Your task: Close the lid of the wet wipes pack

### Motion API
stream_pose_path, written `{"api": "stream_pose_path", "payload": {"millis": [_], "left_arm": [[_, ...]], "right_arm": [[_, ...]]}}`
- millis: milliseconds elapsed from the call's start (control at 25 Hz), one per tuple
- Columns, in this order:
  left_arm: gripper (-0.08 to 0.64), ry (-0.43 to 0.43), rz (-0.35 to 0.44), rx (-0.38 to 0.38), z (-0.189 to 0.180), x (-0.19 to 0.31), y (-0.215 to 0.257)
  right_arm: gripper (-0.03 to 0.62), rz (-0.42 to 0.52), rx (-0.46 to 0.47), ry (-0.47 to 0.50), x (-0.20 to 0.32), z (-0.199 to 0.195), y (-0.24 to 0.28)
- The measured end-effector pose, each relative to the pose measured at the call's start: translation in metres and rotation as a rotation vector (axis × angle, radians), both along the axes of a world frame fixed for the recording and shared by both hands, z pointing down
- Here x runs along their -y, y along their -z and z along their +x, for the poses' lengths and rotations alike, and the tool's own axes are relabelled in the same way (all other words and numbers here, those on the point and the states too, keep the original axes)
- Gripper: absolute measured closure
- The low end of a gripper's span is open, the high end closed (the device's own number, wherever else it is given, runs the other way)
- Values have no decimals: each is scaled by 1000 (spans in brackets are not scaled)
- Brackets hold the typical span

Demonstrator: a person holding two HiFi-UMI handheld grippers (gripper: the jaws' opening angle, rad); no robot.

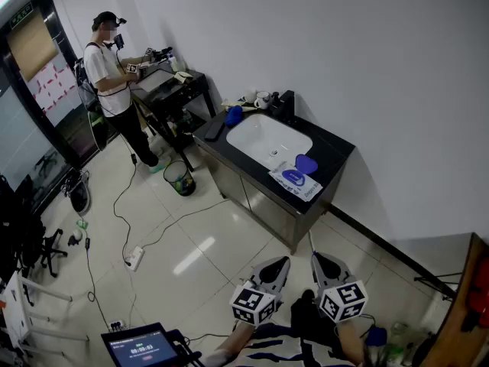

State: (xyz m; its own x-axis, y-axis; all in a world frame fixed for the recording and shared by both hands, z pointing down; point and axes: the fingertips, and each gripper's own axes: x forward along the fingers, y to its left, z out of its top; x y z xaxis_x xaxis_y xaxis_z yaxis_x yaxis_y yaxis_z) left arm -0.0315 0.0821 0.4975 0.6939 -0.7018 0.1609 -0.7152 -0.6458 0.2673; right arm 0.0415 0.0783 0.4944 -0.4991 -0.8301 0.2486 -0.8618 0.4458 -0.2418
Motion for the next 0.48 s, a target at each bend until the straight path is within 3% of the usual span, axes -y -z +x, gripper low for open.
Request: {"api": "stream_pose_path", "payload": {"millis": [480], "left_arm": [[561,158,-38,3,51,108,-14]], "right_arm": [[596,-33,38,133,113,61,-14]]}}
